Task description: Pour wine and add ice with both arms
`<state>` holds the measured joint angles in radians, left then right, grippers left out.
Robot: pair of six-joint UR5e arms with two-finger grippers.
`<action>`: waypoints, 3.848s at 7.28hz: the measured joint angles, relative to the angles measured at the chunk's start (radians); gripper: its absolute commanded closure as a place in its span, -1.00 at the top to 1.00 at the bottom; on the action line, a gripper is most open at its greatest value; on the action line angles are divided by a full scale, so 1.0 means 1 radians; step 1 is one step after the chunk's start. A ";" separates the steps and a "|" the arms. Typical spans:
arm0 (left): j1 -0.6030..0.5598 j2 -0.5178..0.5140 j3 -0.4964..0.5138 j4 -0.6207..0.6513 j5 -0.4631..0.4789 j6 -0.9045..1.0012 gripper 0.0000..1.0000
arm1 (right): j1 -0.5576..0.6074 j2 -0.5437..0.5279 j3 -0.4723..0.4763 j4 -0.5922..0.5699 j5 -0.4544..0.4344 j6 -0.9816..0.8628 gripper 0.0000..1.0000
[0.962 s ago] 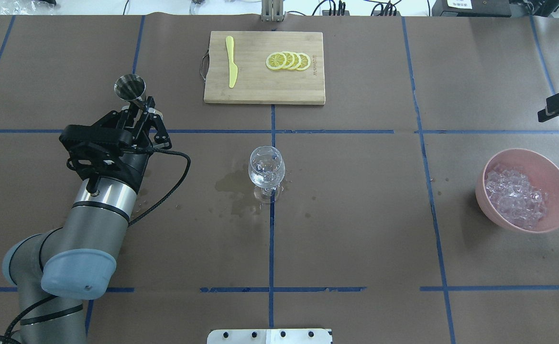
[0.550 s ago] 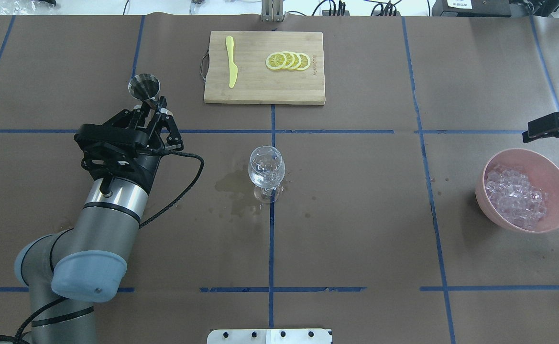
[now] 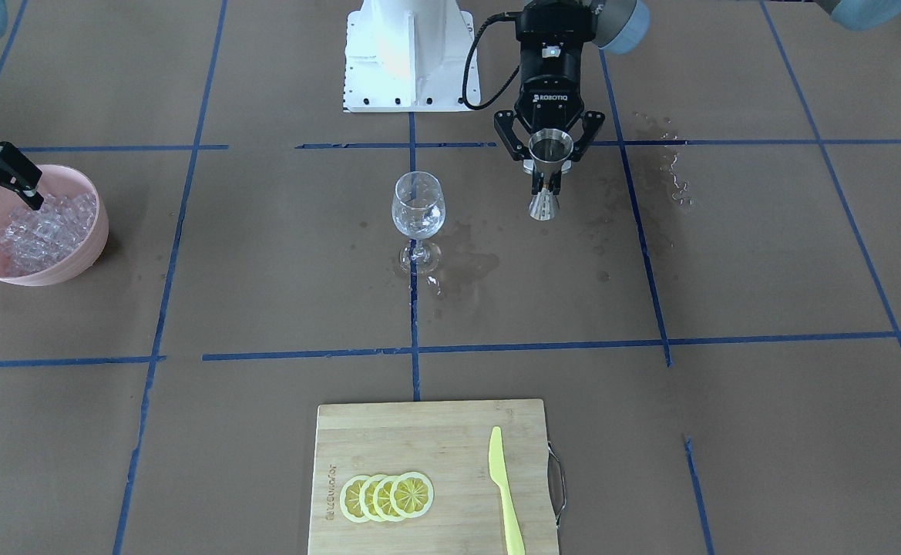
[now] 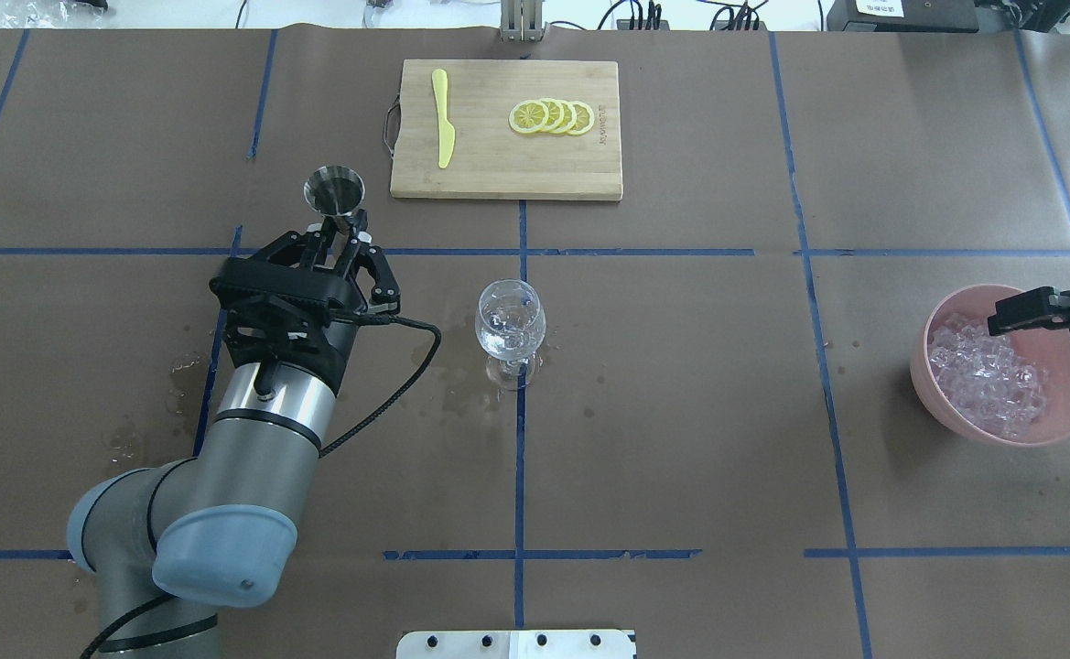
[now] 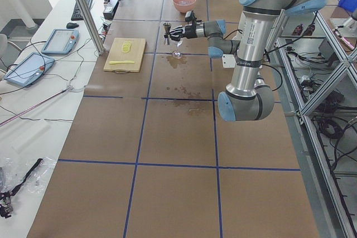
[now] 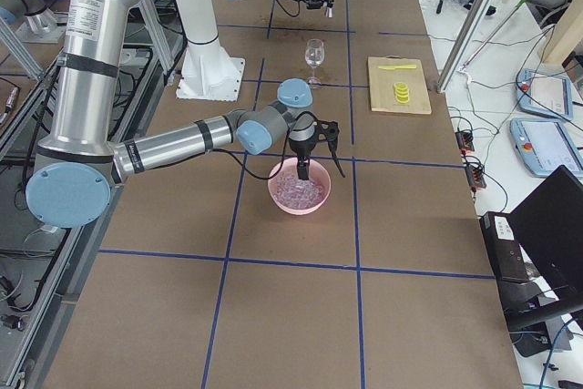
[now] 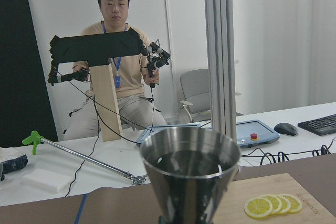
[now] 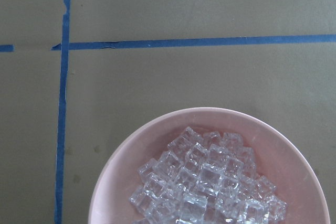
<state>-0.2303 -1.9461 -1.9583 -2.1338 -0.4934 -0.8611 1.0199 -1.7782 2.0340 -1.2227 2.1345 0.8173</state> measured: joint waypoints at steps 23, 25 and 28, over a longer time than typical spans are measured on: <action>0.106 -0.131 0.156 0.077 0.216 0.925 -1.00 | -0.069 -0.002 0.000 0.046 -0.002 0.090 1.00; 0.108 -0.131 0.166 0.077 0.246 1.008 -1.00 | -0.070 0.000 0.000 0.047 -0.002 0.091 1.00; 0.117 -0.131 0.173 0.077 0.260 1.102 -1.00 | -0.072 0.000 0.000 0.047 -0.008 0.091 1.00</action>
<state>-0.1132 -2.0774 -1.7858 -2.0571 -0.2339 0.2405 0.9483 -1.7779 2.0336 -1.1754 2.1268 0.9086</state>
